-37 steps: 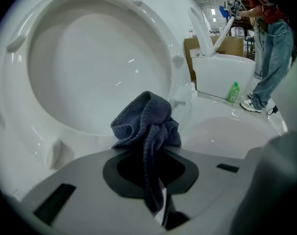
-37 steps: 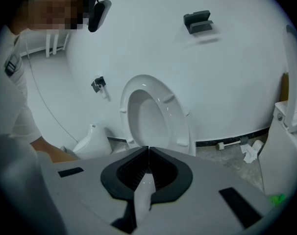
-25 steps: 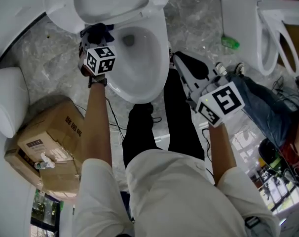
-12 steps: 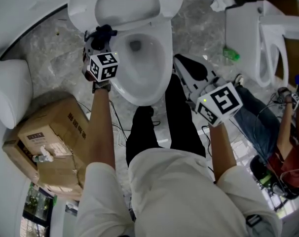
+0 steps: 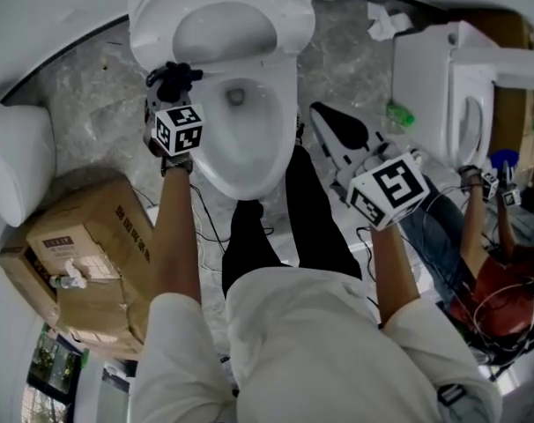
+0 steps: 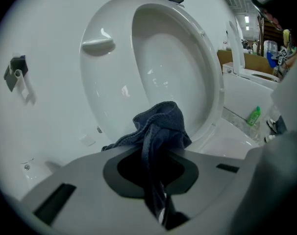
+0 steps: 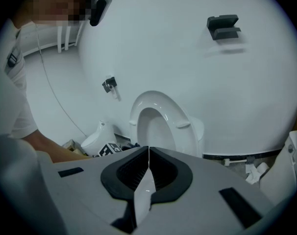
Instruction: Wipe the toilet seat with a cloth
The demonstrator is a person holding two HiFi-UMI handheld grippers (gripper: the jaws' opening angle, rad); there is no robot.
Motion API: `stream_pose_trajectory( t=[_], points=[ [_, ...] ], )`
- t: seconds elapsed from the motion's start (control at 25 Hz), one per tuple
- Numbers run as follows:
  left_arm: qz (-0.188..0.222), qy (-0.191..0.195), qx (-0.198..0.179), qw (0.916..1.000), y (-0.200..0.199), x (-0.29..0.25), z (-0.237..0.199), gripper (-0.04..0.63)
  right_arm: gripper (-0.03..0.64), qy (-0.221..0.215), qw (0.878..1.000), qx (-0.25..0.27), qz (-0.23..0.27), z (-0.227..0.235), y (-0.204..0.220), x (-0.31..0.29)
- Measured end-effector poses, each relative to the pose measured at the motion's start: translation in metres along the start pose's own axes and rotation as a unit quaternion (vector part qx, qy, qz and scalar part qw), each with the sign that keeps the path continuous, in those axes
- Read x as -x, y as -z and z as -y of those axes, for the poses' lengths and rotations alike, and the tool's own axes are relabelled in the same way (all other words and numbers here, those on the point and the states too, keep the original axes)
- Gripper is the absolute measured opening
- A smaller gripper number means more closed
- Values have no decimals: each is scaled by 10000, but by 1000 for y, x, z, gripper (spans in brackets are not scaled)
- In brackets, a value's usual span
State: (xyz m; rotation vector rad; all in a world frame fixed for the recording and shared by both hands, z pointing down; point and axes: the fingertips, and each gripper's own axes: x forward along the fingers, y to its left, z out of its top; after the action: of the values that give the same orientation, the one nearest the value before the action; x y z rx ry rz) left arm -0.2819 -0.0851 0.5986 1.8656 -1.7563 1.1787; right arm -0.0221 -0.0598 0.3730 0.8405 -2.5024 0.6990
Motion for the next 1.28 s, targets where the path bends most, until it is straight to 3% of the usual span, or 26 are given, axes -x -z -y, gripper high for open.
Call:
stream_pose_trajectory(
  t=[0.16,0.48,0.8,1.12,1.28],
  points=[
    [-138,49,188,9997,-2,1,-6,40,29,-91,9999,54,-32,5,-12,0],
    [-148,-220,355,9990,-24,18,-33,40,29,-447,9988,173,-131,13,-34,-12],
    [128,-434,531,9976,-54,38,-54,38,29,-597,9973,412,-115,15,-57,-22],
    [668,-672,608,9936,-93,63,-65,38,29,-389,9983,418,62,16,-72,-13],
    [708,-685,785,9920,-107,72,-66,38,29,-284,9988,344,190,10,-78,-4]
  ],
)
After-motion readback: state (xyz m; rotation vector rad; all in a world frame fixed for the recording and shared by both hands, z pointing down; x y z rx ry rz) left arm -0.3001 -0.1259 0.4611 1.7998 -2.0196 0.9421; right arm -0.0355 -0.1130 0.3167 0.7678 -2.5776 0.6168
